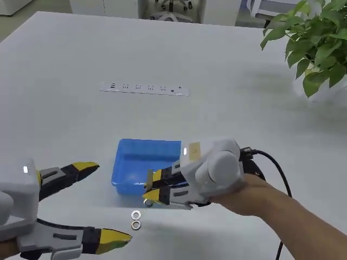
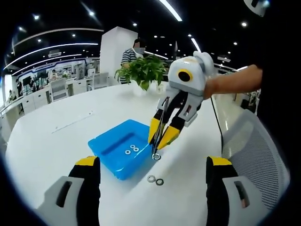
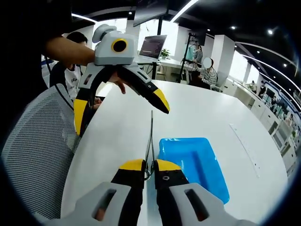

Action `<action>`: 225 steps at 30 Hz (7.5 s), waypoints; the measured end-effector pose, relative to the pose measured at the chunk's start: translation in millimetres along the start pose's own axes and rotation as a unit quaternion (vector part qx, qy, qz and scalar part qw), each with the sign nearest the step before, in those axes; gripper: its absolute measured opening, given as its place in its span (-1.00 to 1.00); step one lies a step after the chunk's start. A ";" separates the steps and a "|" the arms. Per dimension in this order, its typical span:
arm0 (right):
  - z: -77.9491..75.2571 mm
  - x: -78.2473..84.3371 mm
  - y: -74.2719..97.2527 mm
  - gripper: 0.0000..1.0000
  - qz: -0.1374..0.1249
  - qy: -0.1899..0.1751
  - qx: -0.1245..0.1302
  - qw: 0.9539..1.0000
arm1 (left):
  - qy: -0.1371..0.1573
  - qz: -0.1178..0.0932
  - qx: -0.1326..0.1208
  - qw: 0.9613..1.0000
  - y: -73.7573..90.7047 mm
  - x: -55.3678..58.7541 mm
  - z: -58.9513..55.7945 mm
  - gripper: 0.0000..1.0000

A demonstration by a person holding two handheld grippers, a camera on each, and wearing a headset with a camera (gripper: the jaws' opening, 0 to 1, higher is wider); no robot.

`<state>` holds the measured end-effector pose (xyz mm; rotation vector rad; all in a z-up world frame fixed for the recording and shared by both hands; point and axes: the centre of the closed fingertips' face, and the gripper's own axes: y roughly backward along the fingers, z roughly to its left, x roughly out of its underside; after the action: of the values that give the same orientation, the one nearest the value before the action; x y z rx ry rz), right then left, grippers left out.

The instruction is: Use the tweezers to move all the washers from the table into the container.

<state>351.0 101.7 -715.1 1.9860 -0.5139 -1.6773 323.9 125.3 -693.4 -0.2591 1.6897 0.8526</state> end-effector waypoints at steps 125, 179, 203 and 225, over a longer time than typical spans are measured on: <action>-61.8 33.9 -57.3 -0.76 0.010 0.027 -0.016 0.999 | -0.168 0.069 0.118 0.976 -74.7 -31.1 54.4 -0.89; -42.5 32.0 21.4 0.01 -0.004 -0.075 0.101 0.992 | -0.168 0.061 0.106 0.978 -40.2 -56.2 34.2 -0.90; -23.7 53.4 58.7 0.53 -0.019 -0.150 0.141 0.978 | -0.169 0.056 0.100 0.979 -20.4 -64.3 19.3 -0.90; -16.5 51.9 61.9 1.00 -0.033 -0.167 0.154 0.973 | -0.172 0.054 0.112 0.977 -11.9 -58.4 -2.1 -0.90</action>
<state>377.9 23.9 -718.4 1.9471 -0.8845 -2.0962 347.3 100.3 -644.6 0.1296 1.4661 0.7294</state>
